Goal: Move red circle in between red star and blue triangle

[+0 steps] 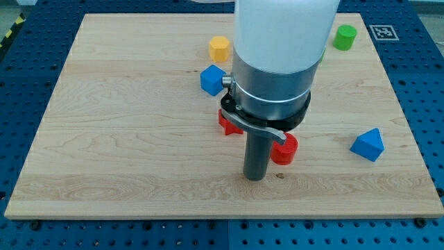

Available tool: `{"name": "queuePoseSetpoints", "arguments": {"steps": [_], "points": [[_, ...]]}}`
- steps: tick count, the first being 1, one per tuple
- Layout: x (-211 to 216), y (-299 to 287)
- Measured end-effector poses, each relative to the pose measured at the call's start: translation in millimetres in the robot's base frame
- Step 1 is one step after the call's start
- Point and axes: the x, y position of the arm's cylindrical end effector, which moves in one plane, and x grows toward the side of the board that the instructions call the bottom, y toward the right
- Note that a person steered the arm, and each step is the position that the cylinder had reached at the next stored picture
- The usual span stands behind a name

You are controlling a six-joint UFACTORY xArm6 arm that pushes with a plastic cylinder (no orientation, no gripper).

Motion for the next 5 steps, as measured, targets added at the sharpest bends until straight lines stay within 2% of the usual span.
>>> {"name": "queuePoseSetpoints", "arguments": {"steps": [3,5], "points": [[-14.6,67.1],[-19.9,83.2]]}}
